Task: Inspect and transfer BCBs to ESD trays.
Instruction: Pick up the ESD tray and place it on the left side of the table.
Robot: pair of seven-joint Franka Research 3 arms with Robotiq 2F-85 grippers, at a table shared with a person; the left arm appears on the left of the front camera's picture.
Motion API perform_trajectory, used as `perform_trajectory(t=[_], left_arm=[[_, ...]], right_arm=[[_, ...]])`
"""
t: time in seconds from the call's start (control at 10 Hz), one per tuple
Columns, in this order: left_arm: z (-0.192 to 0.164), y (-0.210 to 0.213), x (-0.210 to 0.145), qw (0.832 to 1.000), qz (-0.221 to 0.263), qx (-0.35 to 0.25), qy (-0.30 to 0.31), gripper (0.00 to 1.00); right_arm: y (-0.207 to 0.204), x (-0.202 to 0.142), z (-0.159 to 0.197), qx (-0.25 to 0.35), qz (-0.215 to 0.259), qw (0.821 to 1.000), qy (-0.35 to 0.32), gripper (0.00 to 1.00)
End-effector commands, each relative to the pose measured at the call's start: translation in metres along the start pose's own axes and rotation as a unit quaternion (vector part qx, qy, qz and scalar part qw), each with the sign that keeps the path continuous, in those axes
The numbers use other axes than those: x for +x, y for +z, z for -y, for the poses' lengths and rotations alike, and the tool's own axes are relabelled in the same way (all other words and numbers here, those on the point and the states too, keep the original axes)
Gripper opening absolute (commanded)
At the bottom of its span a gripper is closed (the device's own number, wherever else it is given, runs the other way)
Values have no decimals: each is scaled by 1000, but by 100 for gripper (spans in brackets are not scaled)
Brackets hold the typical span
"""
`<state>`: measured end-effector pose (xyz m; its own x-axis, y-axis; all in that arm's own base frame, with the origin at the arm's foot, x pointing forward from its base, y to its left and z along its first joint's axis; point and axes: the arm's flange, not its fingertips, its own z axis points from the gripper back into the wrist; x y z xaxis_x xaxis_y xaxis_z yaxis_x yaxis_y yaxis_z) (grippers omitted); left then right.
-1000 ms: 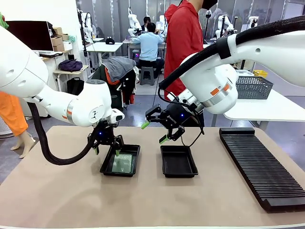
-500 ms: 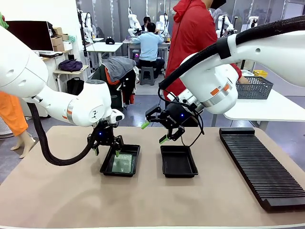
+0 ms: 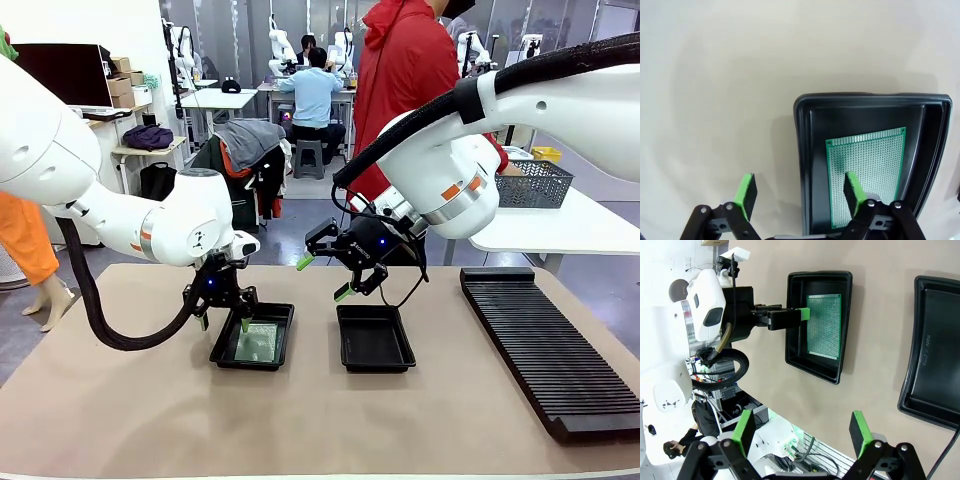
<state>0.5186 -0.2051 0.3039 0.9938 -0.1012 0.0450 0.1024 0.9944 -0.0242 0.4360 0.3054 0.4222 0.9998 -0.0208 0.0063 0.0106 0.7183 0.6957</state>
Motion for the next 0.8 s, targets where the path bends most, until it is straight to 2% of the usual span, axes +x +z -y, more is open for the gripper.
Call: perform_trajectory(t=[0.0, 0.7], left_arm=[[-1, 4, -9, 1000, -7, -10, 1, 82], [-8, 8, -7, 1000, -6, -12, 3, 40]], right_arm=[[-2, 2, -1, -3, -1, 1000, -2, 100], [-2, 2, -1, -3, -1, 1000, -2, 100]])
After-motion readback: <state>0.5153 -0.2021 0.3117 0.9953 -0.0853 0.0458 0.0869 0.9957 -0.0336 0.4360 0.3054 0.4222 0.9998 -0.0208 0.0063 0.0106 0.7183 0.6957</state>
